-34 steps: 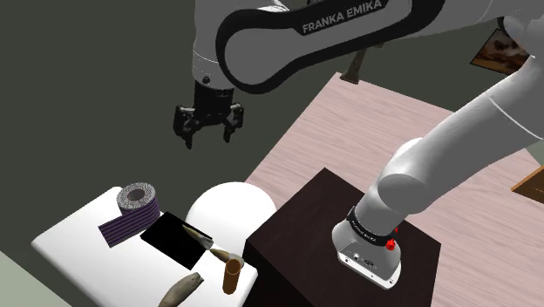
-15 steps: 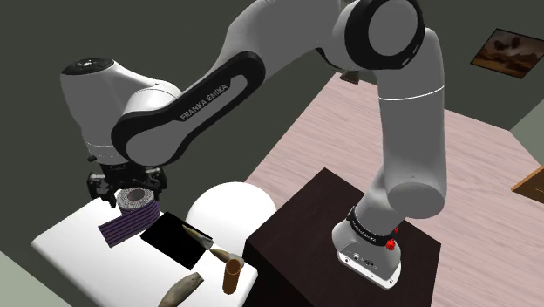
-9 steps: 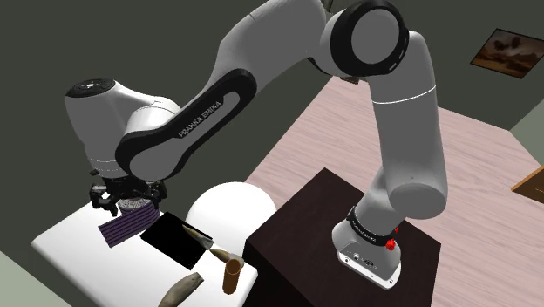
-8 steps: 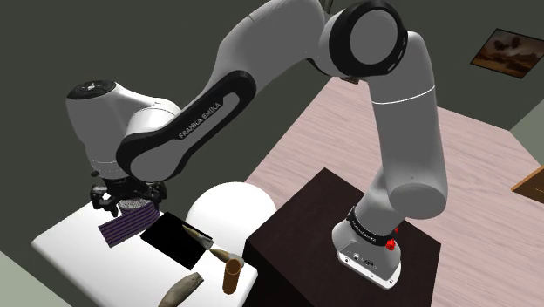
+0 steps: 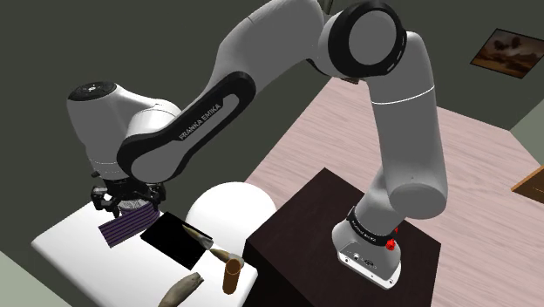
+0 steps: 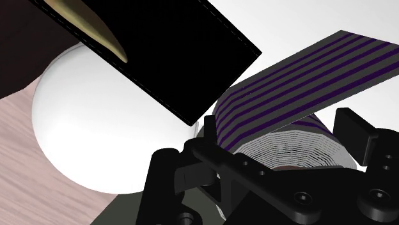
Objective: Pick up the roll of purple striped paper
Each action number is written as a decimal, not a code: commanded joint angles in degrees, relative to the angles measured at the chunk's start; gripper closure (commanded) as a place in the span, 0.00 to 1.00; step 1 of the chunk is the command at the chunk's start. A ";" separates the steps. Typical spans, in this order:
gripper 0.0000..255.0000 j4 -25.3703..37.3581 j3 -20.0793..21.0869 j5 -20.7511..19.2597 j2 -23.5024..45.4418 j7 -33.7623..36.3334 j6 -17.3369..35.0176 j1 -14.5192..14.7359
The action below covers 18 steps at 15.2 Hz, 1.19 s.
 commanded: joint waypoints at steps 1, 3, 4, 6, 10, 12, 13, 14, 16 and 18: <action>1.00 -0.06 -0.04 -0.01 0.08 0.01 0.03 -0.01; 1.00 -0.01 -0.02 0.02 0.05 0.00 -0.05 -0.01; 1.00 -0.02 0.25 0.33 -0.46 -0.18 -0.53 -0.19; 1.00 0.04 0.76 0.96 -1.45 -0.54 -1.51 -0.55; 1.00 0.30 1.74 2.21 -3.38 -1.27 -3.54 -1.23; 1.00 0.51 2.21 2.84 -4.31 -1.63 -4.58 -1.54; 1.00 0.63 2.44 3.15 -4.76 -1.81 -5.11 -1.69; 1.00 0.77 2.66 3.46 -5.21 -2.00 -5.64 -1.84; 1.00 1.08 3.08 4.06 -6.08 -2.36 -6.72 -2.12; 1.00 1.45 3.49 4.66 -6.93 -2.71 -7.82 -2.39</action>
